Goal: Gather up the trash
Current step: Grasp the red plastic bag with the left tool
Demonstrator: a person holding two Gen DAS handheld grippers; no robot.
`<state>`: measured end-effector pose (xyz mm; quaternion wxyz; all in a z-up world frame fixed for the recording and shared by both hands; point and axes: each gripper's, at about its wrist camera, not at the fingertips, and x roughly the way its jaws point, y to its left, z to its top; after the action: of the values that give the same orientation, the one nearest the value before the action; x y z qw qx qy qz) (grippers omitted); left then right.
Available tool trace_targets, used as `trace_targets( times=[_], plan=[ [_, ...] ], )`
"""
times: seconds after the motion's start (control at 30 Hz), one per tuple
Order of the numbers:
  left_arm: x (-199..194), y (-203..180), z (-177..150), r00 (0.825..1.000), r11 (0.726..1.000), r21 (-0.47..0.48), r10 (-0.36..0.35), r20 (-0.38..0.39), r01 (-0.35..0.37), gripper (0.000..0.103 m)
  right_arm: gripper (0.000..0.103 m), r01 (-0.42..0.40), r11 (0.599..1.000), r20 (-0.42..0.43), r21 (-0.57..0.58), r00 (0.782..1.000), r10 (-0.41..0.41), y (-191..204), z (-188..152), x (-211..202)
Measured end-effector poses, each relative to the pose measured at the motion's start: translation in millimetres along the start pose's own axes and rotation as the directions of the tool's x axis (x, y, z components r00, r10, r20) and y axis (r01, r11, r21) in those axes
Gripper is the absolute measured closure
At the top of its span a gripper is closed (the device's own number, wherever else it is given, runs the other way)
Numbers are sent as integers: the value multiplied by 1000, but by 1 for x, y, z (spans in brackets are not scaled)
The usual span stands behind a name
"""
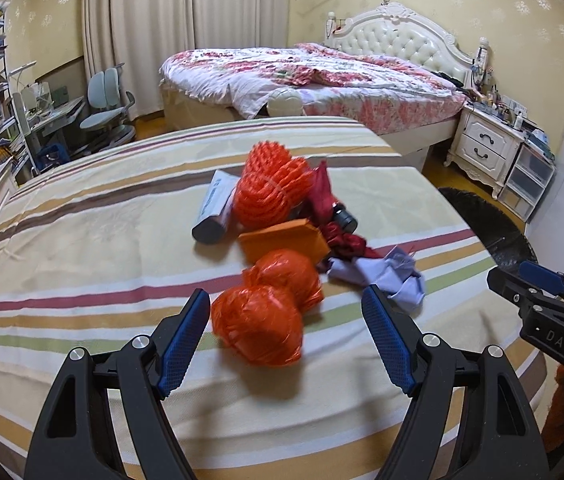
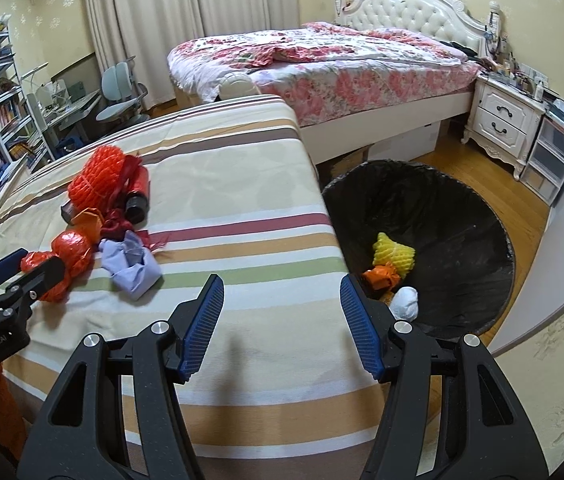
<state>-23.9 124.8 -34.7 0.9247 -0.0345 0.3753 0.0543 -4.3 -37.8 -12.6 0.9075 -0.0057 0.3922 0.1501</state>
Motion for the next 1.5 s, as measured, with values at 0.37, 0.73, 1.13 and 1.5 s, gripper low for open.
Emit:
trace_targets(
  times=[0.37, 0.73, 1.13, 1.5],
  plan=[
    [12, 11, -7, 998, 999, -4, -36, -47, 36, 43, 44, -41, 997, -25, -58, 999, 39, 28, 2, 8],
    [3, 23, -17, 997, 998, -14, -55, -55, 54, 59, 37, -85, 988, -41, -131, 996, 80, 60, 5, 13],
    [-6, 58, -20, 998, 996, -90, -17, -54, 12, 59, 37, -175, 972, -97, -156, 982, 161, 87, 8, 30],
    [-7, 85, -21, 998, 987, -156, 18, -53, -26, 59, 37, -252, 941, -138, -227, 965, 225, 113, -7, 18]
  ],
)
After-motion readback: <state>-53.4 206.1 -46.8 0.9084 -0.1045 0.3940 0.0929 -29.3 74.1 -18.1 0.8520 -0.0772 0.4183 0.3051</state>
